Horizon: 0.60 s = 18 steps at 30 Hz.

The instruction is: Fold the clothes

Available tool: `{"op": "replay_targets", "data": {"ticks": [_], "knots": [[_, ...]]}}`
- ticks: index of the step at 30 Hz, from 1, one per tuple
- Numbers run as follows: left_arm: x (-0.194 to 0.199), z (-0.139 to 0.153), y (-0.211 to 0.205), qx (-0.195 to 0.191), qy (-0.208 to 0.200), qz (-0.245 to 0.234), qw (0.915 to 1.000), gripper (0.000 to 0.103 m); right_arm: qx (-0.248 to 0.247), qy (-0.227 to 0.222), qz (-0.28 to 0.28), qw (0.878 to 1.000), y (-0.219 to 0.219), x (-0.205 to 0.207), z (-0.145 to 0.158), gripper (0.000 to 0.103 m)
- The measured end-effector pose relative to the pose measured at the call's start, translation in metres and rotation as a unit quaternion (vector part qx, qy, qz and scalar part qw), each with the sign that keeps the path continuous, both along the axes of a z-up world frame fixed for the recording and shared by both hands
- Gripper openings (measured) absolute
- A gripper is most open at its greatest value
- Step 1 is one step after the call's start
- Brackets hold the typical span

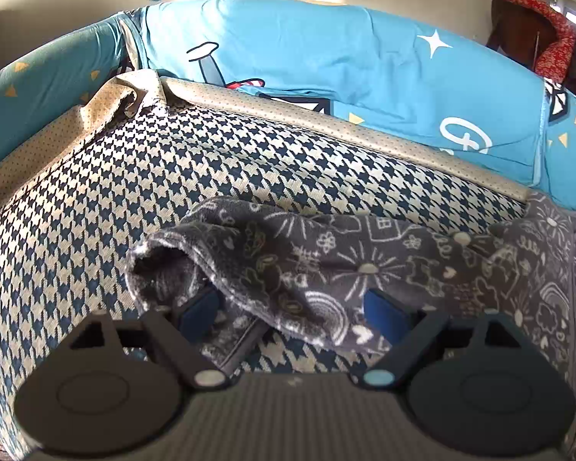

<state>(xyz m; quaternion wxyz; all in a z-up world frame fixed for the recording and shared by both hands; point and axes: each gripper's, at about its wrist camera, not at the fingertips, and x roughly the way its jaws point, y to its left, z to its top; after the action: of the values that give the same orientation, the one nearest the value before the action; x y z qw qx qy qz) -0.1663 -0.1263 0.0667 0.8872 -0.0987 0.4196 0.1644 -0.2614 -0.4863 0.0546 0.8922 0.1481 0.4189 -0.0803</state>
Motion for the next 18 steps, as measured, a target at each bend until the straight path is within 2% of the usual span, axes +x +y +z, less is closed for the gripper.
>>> {"op": "replay_targets", "data": {"ticks": [4,6,13,15,16,18], "knots": [[0.011,-0.011,0.010,0.001,0.020,0.033,0.9993,0.082,-0.009,0.001,0.008,1.000,0.001,0.000,-0.001,0.052],[0.015,-0.014,0.015,-0.006,0.020,0.041,0.9990,0.081,-0.010,0.002,0.009,1.000,0.000,0.000,-0.002,0.052],[0.033,-0.016,0.021,-0.017,0.004,0.047,0.9987,0.065,-0.028,0.006,0.017,0.999,0.004,0.002,-0.004,0.055],[0.038,-0.019,0.022,-0.026,0.006,0.053,0.9983,0.057,-0.034,0.006,0.020,0.999,0.005,0.003,-0.004,0.056],[0.041,-0.021,0.023,-0.030,0.006,0.055,0.9980,0.047,-0.036,0.006,0.022,0.999,0.005,0.003,-0.005,0.056],[0.046,-0.024,0.024,-0.038,0.005,0.060,0.9974,0.038,-0.039,0.006,0.024,0.999,0.006,0.003,-0.005,0.056]]}}
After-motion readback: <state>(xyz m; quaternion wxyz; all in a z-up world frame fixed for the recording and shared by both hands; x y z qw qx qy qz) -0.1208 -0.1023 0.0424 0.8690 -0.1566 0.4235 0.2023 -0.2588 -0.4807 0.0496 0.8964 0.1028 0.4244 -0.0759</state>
